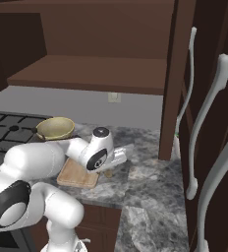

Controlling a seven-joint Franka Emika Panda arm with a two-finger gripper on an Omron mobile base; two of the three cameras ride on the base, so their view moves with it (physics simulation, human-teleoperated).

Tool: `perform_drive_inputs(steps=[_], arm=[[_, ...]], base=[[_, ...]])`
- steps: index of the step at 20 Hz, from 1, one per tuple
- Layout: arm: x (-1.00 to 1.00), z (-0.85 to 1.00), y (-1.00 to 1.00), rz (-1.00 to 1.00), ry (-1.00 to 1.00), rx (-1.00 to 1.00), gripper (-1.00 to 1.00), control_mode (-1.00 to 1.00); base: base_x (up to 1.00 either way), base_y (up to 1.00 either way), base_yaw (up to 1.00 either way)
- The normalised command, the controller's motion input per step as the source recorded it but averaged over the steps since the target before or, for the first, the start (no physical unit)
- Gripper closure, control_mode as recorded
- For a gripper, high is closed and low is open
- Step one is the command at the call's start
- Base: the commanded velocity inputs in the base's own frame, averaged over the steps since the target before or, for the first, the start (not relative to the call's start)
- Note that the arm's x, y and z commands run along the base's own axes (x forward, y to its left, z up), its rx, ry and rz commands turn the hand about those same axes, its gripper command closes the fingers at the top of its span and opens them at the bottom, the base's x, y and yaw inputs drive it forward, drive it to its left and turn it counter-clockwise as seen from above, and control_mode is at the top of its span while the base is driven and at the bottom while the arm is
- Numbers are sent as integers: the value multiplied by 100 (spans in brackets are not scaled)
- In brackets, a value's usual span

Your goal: Open the cabinet. Place the bowl and condiment on the counter. Then place the lime and garlic on the cutting board.

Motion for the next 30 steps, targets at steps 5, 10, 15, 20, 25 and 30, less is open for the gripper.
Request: perform_drive_inputs(steps=[5, 10, 15, 20, 25, 30], arm=[[0, -15, 0, -5, 0, 0, -100, -100], [3, -14, 0, -5, -1, 0, -100, -100], [12, -14, 0, -4, -2, 1, -100, -100], [22, -11, 2, -1, -2, 3, -100, -100], [19, -16, -1, 0, 0, 5, -100, -100], [4, -32, -2, 0, 4, 3, 100, -100]], base=[[0, 0, 0], [0, 0, 0], [0, 0, 0], [0, 0, 0], [0, 0, 0], [0, 0, 0]])
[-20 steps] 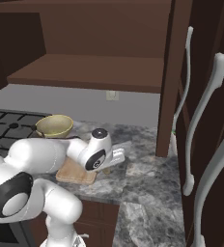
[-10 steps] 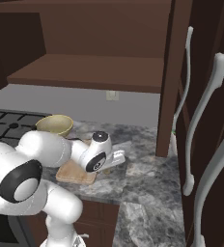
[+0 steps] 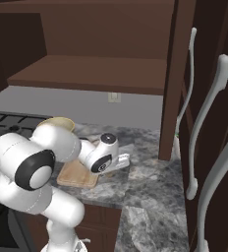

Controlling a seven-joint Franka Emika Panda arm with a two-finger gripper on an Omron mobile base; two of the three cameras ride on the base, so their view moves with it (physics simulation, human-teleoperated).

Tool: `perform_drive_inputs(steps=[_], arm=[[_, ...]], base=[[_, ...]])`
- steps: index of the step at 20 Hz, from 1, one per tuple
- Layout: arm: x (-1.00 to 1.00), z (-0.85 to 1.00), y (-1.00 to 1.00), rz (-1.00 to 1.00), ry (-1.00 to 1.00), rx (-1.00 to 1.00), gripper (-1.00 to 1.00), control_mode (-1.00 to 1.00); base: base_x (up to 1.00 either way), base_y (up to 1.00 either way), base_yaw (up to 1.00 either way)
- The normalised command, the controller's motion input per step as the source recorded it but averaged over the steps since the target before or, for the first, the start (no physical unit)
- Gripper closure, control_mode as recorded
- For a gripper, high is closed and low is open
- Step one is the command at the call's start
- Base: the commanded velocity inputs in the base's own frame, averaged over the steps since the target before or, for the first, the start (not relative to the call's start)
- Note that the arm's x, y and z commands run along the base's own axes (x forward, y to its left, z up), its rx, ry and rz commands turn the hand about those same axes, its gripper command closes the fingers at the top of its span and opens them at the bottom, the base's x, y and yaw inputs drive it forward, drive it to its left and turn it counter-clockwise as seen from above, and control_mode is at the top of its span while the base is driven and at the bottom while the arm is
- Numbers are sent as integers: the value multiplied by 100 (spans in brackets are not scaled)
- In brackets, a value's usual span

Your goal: Open the cabinet. Place the bowl and condiment on the counter. Then place the lime and garlic on the cutting board.

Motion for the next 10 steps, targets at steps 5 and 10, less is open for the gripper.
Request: perform_drive_inputs(steps=[5, 10], arm=[[-4, -34, 0, -2, 7, 0, 100, -100], [-12, -30, 0, -3, 6, 0, 100, -100]], base=[[0, 0, 0], [0, 0, 0]])
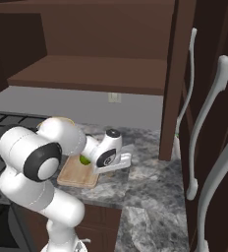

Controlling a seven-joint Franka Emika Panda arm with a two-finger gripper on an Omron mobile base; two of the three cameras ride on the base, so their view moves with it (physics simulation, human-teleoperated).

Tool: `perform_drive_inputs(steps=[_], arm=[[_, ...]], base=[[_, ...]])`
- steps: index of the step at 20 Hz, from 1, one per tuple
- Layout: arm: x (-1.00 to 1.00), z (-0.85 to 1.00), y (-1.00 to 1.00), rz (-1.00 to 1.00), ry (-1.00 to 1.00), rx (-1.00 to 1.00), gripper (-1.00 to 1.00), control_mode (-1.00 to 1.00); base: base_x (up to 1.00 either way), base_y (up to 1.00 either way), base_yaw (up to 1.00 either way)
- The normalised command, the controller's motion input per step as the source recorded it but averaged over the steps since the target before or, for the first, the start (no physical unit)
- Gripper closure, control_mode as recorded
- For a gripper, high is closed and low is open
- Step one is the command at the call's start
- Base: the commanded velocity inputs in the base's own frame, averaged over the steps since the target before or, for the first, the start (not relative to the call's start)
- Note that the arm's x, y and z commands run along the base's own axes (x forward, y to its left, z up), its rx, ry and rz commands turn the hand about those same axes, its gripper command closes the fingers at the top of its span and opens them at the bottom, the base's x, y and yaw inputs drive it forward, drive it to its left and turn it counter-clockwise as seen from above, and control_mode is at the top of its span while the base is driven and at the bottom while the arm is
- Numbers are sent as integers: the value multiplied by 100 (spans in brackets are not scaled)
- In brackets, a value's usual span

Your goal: Open the cabinet. Place the bowl and condiment on the counter. Then place the lime and garlic on the cutting board.

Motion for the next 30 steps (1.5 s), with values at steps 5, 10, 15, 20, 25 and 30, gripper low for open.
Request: perform_drive_inputs(steps=[5, 10, 15, 20, 25, 30], arm=[[-10, 8, 3, -6, -5, 0, 100, -100], [-13, 26, 5, -8, -7, 0, 100, -100], [-13, 27, 18, -7, -4, 1, 100, -100], [-8, 24, 23, -1, 3, 2, 100, -100], [-10, 23, 30, 0, 4, 0, 100, -100], [-9, 13, 40, 0, 4, 0, 100, -100]], base=[[0, 0, 0], [0, 0, 0], [0, 0, 0], [0, 0, 0], [0, 0, 0], [0, 0, 0]])
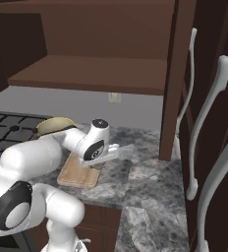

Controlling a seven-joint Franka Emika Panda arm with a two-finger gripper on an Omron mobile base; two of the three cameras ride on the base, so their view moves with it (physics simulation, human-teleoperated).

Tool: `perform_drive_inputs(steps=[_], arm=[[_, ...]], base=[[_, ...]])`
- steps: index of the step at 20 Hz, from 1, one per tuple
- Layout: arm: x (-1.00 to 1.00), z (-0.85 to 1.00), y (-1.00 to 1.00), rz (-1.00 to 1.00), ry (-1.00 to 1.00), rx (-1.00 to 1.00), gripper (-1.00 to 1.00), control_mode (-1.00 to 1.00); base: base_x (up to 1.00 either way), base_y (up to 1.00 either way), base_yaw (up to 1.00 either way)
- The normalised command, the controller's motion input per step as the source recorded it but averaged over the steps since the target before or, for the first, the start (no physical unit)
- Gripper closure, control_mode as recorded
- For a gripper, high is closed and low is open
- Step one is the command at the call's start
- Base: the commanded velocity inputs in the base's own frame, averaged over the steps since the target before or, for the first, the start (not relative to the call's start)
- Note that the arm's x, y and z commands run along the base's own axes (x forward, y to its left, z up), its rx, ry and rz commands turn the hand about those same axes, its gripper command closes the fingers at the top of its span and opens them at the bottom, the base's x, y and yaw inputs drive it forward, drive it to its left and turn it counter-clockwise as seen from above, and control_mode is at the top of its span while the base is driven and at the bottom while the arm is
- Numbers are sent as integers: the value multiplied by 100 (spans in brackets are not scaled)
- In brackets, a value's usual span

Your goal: Open the cabinet. Place the bowl and condiment on the counter. Then place the lime and garlic on the cutting board.

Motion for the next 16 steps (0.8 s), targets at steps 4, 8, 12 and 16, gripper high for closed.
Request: perform_drive_inputs(steps=[4, 8, 12, 16], arm=[[-11, 1, 44, 0, 4, 0, 100, -100], [-11, 0, 40, 0, 1, -1, 100, -100], [-10, -2, 28, -1, -2, -5, 100, -100], [-3, -8, 25, -1, -2, -5, 100, -100]], base=[[0, 0, 0], [0, 0, 0], [0, 0, 0], [0, 0, 0]])
